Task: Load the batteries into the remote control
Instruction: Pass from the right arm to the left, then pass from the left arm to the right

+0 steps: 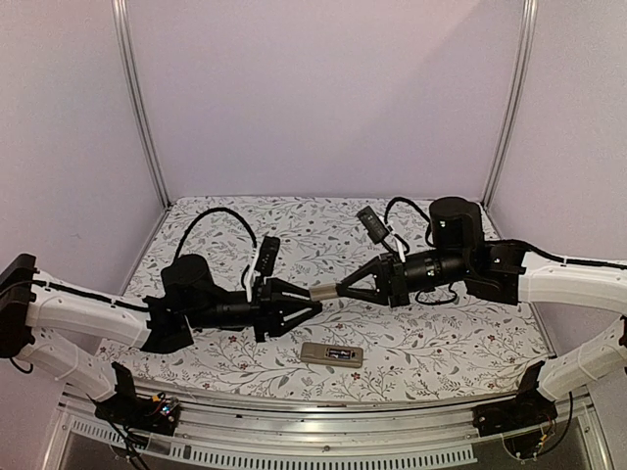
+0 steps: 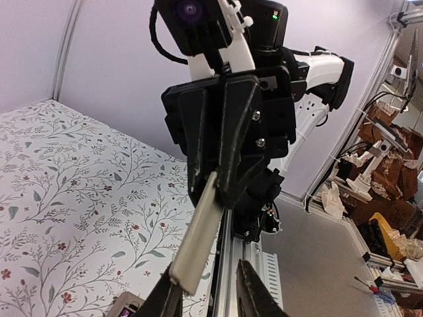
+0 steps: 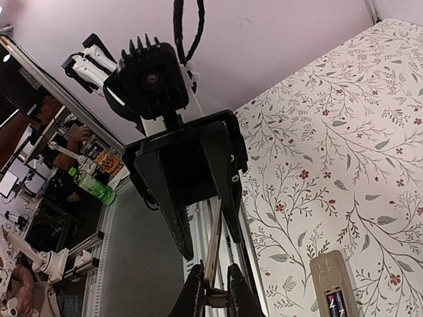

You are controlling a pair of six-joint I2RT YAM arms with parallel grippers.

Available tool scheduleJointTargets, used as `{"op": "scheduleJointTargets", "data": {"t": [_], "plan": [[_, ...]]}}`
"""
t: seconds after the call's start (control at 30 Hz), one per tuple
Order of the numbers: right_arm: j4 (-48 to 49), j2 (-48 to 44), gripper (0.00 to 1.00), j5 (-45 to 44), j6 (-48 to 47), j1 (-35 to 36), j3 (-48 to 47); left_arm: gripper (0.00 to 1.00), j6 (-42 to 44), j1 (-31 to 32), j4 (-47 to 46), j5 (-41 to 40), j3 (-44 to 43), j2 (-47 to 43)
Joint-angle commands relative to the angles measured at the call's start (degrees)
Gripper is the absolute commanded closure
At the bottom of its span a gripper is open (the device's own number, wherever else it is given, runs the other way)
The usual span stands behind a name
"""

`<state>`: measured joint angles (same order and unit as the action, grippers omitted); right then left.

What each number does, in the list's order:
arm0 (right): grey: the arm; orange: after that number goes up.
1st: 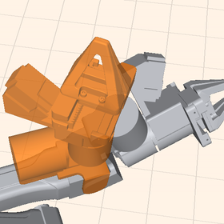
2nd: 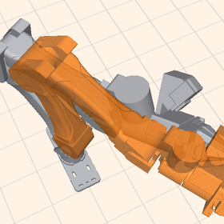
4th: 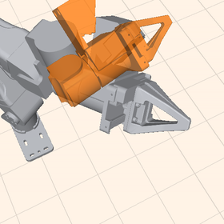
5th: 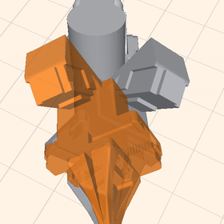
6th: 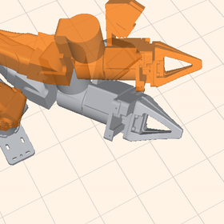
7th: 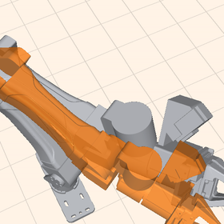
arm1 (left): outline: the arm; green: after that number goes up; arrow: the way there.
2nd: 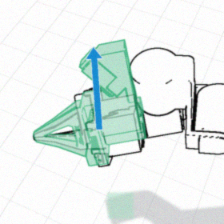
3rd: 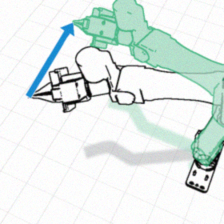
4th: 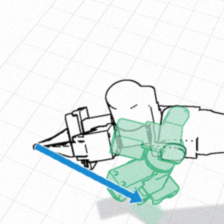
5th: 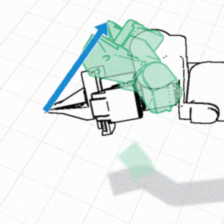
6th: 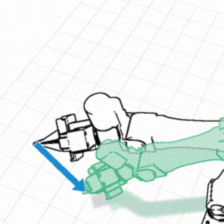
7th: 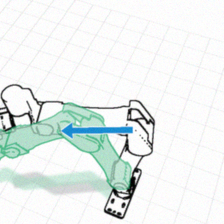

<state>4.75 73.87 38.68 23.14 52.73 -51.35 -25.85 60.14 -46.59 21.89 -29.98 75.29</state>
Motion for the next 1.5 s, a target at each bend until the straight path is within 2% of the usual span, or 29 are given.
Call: {"op": "scheduleJointTargets", "data": {"t": [0.0, 0.07, 0.23, 0.37, 0.53, 0.57, 0.6, 0.63, 0.67, 0.7, 0.8, 0.9, 1.0, 1.03, 1.1, 1.17, 1.27, 1.47], "plan": [[0.8, -0.7, 0.9, 1.2, -0.7, 0.4, 0.4, 0.78, 0.1, -0.6, -1.6, 1.2, -1.9, 0.9], [0.7, -0.5, 0.9, 1.4, -0.6, 0.4, 0.4, 0.82, 0.0, -0.5, -2.0, 1.4, -2.0, 0.8], [0.7, -0.8, 0.9, 1.5, -0.7, 0.4, 0.8, 0.85, 0.8, -0.7, -2.0, 0.4, -1.6, -0.6], [0.6, -0.8, 0.9, 1.7, -0.8, 0.4, 0.8, 1.0, 1.1, -0.7, -1.8, 0.2, -1.4, -0.9], [0.5, -0.5, 0.88, 1.6, -0.8, 0.4, 0.8, 1.0, 0.2, -0.6, -2.7, 1.4, -1.5, -0.4], [0.3, -0.5, 0.78, 1.3, -0.8, 0.4, 0.8, 1.0, -0.1, -0.6, -2.8, 1.5, -1.5, -0.4], [0.1, -0.8, 0.62, 0.5, -0.8, 0.4, 0.7, 1.0, -0.2, -0.6, -2.7, 1.5, -1.4, -0.5], [-0.4, -1.1, 0.41, -0.5, -0.9, 0.4, 0.7, 1.0, -0.4, -0.6, -2.2, 1.2, -1.5, -0.6], [-1.0, -1.5, 0.08, -1.5, -1.1, 0.4, 0.5, 1.0, -0.7, -0.6, -1.6, 0.7, -1.6, -0.6], [-1.5, -2.2, 0.02, -2.1, -1.5, 0.3, 0.2, 1.0, -0.8, -0.6, -0.7, 0.3, -1.7, -0.7], [-4.0, -4.2, 0.01, -4.3, -4.9, 0.4, -1.5, 1.0, -0.8, -0.4, 3.8, -1.9, -2.7, -0.4], [-7.2, -8.0, 0.01, -12.7, -10.8, 0.4, -0.9, 1.0, -1.0, -0.4, 9.7, -3.3, -4.9, 0.8], [-5.6, -11.5, 0.01, -16.8, -23.2, 2.3, 1.6, 1.0, -2.1, -0.4, 11.3, -2.6, -6.0, 1.7], [-5.2, -12.1, 0.01, -18.7, -30.4, 4.2, 2.5, 1.0, -2.7, -0.4, 11.1, -2.3, -5.9, 1.8], [-3.5, -13.0, 0.01, -25.9, -41.4, 8.7, 3.8, 1.0, -3.4, -0.4, 10.9, -2.0, -6.0, 1.9], [-1.8, -12.0, 0.01, -35.2, -52.9, 12.5, 4.7, 1.0, -3.8, -0.5, 11.4, -1.8, -6.2, 2.2], [-0.7, -8.8, 0.01, -44.5, -65.0, 15.0, 3.6, 1.0, -4.1, -0.5, 11.8, -1.0, -6.4, 2.6], [0.1, -2.1, 0.09, -49.8, -78.2, 16.7, 0.9, 1.0, -3.7, -0.5, 12.4, -0.4, -6.9, 2.8]]}}
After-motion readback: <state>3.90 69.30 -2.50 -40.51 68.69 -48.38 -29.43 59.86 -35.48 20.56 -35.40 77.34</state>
